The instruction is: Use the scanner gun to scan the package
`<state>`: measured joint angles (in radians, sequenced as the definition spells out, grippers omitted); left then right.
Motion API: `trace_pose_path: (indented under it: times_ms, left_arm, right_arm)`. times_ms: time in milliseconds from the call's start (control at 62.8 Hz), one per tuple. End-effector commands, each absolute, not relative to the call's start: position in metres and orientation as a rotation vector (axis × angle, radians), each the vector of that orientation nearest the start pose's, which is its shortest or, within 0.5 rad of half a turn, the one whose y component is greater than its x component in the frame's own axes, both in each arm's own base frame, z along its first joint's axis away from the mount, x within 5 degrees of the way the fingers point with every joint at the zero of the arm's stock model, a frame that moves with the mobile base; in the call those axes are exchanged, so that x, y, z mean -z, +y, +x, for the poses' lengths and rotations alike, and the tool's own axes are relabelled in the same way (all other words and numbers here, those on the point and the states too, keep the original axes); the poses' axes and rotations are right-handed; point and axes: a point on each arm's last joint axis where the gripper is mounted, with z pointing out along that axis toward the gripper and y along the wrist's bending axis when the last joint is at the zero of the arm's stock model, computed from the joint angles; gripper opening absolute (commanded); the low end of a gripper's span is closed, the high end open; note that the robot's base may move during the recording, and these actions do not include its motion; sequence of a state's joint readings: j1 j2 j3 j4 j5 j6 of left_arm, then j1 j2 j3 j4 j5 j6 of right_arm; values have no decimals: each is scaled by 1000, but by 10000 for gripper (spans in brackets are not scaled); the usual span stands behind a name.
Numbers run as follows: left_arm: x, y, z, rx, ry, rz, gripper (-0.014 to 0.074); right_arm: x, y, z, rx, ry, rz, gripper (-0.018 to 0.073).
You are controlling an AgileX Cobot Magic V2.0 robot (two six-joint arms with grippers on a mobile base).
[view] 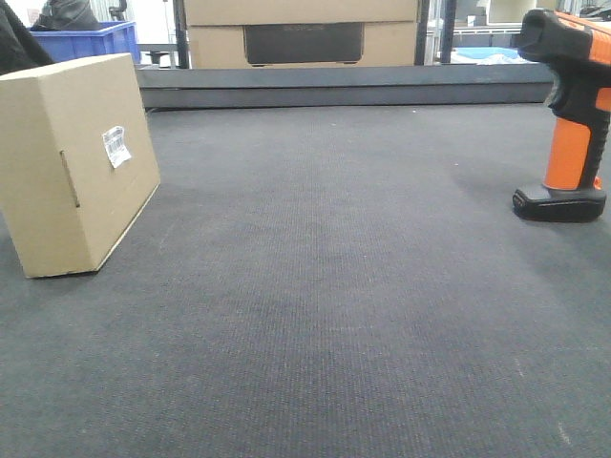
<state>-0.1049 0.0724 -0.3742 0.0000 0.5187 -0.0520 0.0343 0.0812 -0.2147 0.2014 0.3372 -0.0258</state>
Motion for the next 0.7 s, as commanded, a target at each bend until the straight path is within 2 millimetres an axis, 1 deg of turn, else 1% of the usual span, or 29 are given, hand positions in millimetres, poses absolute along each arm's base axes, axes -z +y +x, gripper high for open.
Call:
trace_pose_path:
  times_ms: [0,127,637,685]
  left_arm:
    - [-287,-2,26,91,1632,55,-91]
    - [-288,-1,24,92,1617,54,-91]
    - [-288,-1,24,92,1615,54,-91]
    - [-288,-1,24,92,1613,54,-91]
  right_arm:
    - [-254,7,43,-201,1620,53,-167]
    - [-256,7,41,-201,1594,52,-167]
    - [-256,7,41,-201,1592,52,-167]
    - [-254,5,42,-138,1584,26,-167]
